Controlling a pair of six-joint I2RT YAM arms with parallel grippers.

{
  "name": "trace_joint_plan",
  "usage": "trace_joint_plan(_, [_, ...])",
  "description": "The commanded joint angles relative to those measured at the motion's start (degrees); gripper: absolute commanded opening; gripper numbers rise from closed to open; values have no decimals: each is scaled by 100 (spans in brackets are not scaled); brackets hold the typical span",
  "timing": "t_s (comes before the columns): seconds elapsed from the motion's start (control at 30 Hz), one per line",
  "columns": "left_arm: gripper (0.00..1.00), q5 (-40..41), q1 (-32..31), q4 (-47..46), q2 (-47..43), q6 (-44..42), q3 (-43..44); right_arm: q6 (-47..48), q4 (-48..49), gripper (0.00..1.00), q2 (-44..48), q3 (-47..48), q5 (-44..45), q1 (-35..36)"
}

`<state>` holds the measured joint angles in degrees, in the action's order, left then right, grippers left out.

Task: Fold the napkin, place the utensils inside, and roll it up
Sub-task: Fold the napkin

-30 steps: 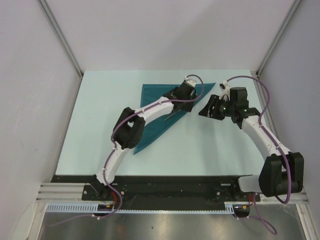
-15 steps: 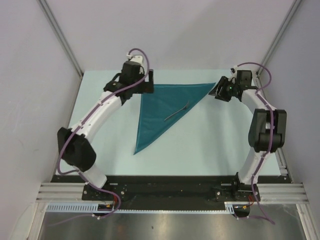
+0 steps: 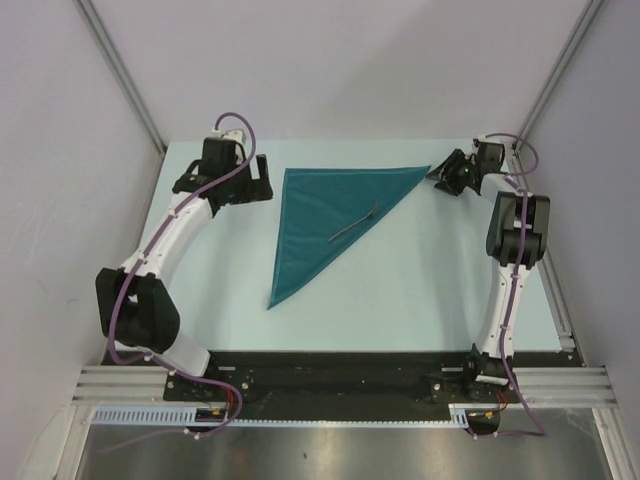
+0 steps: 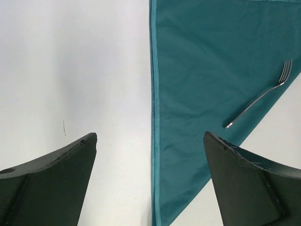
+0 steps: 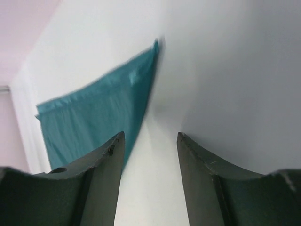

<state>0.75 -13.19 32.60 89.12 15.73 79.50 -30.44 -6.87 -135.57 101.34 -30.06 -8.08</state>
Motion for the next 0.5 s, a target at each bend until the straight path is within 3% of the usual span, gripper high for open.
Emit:
trace_joint_plan(0.0, [100, -506, 159, -78, -220, -315, 48, -489, 354, 53, -758, 937, -158, -54])
trace_joint_plan(0.23, [100, -647, 176, -386, -369, -448, -251, -525, -253, 50, -1551, 2125, -140, -36])
trace_joint_plan(0.47, [100, -997, 361, -324, -185, -316, -243, -427, -236, 47, -1534, 1943, -254, 52])
